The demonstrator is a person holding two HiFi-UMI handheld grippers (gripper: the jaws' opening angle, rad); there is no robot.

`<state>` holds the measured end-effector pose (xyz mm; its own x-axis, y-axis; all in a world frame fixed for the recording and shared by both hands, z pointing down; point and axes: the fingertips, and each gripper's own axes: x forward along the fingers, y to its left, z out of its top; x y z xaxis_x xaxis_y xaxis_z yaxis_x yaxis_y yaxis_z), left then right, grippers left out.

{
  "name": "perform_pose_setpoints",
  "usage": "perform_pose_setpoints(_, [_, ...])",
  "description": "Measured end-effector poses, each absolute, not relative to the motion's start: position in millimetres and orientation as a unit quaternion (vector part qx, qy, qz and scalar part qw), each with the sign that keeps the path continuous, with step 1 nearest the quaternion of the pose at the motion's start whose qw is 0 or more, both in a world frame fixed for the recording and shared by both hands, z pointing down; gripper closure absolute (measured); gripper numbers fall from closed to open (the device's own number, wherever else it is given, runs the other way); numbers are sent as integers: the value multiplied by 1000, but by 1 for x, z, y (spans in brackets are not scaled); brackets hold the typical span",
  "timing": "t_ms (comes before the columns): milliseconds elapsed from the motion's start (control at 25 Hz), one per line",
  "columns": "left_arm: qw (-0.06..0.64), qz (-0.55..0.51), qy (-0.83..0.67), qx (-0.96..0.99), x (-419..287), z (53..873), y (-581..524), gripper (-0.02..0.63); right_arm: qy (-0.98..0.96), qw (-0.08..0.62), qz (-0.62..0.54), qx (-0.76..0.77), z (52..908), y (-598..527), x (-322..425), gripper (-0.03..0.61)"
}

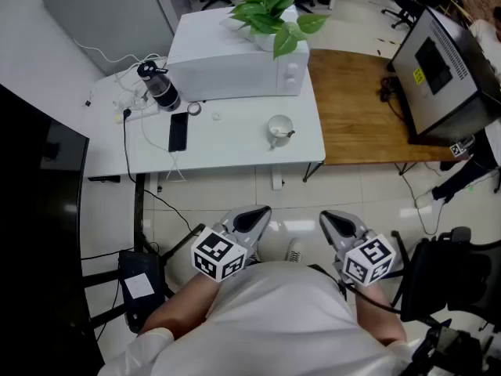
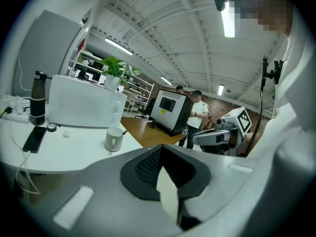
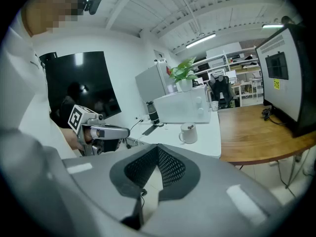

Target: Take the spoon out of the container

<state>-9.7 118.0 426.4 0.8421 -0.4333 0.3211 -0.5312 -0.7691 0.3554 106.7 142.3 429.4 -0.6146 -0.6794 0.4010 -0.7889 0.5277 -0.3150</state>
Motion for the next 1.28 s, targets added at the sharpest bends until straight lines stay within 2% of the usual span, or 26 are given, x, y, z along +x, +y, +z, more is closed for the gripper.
perform_pose_setpoints(640, [215, 105, -260, 935, -26, 424, 109, 611, -863, 121, 241, 427, 431, 141, 92, 571])
perform_pose_setpoints(1280, [216, 93, -236, 943, -87, 429, 97, 610, -857, 139, 225, 442, 426, 128, 25, 571])
